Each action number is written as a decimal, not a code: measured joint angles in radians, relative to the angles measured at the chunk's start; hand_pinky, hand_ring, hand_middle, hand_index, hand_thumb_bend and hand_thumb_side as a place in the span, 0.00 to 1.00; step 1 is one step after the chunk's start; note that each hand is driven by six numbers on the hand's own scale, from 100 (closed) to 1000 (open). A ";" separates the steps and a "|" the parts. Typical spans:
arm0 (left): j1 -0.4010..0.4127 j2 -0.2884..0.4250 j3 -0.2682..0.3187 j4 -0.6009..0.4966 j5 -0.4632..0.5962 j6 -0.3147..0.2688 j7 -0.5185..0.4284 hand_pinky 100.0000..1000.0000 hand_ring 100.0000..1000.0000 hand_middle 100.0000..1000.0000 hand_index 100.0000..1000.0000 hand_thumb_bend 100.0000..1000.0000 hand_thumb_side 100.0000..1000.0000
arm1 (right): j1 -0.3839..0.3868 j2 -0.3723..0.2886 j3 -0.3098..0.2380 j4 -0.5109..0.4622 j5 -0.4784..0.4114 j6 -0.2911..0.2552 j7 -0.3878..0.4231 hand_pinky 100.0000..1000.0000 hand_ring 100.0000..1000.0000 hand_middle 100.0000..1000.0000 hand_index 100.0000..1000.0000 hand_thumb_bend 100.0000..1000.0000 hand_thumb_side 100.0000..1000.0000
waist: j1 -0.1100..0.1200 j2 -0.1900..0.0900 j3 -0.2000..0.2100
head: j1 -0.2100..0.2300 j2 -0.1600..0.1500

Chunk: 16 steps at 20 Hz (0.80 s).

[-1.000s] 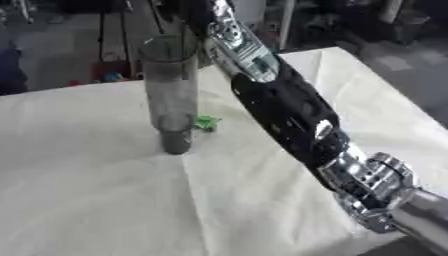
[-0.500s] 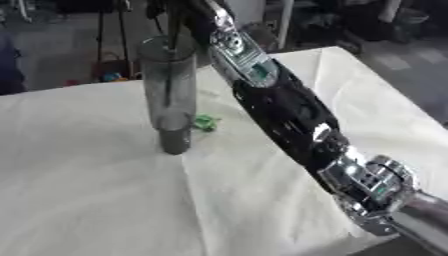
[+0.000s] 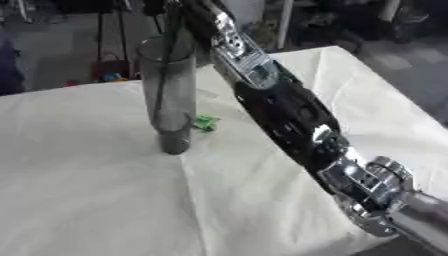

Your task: Arrange flowers into the vase.

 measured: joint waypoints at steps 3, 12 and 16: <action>0.000 0.000 0.000 0.000 0.000 0.000 0.000 0.77 1.00 0.90 0.89 0.78 1.00 | 0.000 -0.003 0.000 0.000 0.094 -0.026 0.044 0.83 0.67 0.60 0.59 0.62 0.69 | -0.001 0.000 -0.001 | 0.000 0.000; 0.001 0.000 0.000 0.000 0.000 -0.001 0.001 0.77 1.00 0.90 0.89 0.78 1.00 | -0.010 -0.037 -0.014 0.024 0.380 -0.114 0.105 0.88 0.73 0.66 0.65 0.60 0.71 | -0.006 0.000 -0.005 | 0.005 0.000; 0.002 0.000 0.000 0.000 0.000 -0.001 0.001 0.77 1.00 0.90 0.89 0.78 1.00 | -0.019 -0.048 -0.031 0.051 0.431 -0.130 0.090 0.88 0.73 0.66 0.66 0.60 0.72 | -0.007 0.000 -0.005 | 0.005 0.000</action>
